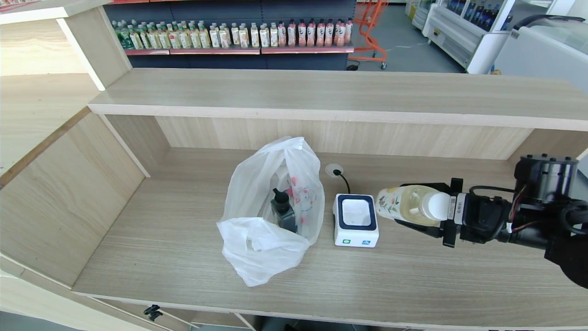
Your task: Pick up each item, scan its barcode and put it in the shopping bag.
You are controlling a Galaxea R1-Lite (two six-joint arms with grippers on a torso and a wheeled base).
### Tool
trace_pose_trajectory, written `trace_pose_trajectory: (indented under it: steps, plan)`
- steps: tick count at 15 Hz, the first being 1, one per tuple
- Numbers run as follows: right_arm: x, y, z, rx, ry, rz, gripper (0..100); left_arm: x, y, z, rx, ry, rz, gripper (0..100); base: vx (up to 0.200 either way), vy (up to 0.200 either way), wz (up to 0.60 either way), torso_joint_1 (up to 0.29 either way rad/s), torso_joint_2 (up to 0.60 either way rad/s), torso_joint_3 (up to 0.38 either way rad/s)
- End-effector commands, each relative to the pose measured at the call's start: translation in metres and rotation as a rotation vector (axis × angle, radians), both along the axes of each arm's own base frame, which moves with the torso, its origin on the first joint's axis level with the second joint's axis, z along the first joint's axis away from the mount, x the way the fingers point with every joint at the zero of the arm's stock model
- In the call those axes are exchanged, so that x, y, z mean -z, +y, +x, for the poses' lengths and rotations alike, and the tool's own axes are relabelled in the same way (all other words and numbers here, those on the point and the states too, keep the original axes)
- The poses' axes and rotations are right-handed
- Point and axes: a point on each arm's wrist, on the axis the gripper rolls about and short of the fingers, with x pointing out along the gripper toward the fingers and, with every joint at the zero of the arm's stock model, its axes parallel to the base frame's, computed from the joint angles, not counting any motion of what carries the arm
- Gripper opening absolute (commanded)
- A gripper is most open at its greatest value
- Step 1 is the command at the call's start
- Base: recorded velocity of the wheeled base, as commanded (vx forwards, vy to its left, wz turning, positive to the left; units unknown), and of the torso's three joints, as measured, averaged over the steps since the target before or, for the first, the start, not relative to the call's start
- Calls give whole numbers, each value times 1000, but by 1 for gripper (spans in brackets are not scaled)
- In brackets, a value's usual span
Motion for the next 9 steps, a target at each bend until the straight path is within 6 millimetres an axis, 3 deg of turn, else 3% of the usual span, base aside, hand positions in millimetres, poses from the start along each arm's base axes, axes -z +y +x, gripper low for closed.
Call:
trace_pose_trajectory:
  steps: [1, 5, 9]
  plan:
    - [19, 2, 12, -10, 41, -1, 0, 0, 0, 0, -1, -1, 0, 100, 0, 0, 0, 0, 0, 0]
    - [27, 6, 15, -33, 61, -2, 0, 0, 0, 0, -1, -1, 0, 100, 0, 0, 0, 0, 0, 0]
    - [31, 28, 27, -92, 9, 22, 0, 0, 0, 0, -1, 1, 0, 100, 0, 0, 0, 0, 0, 0]
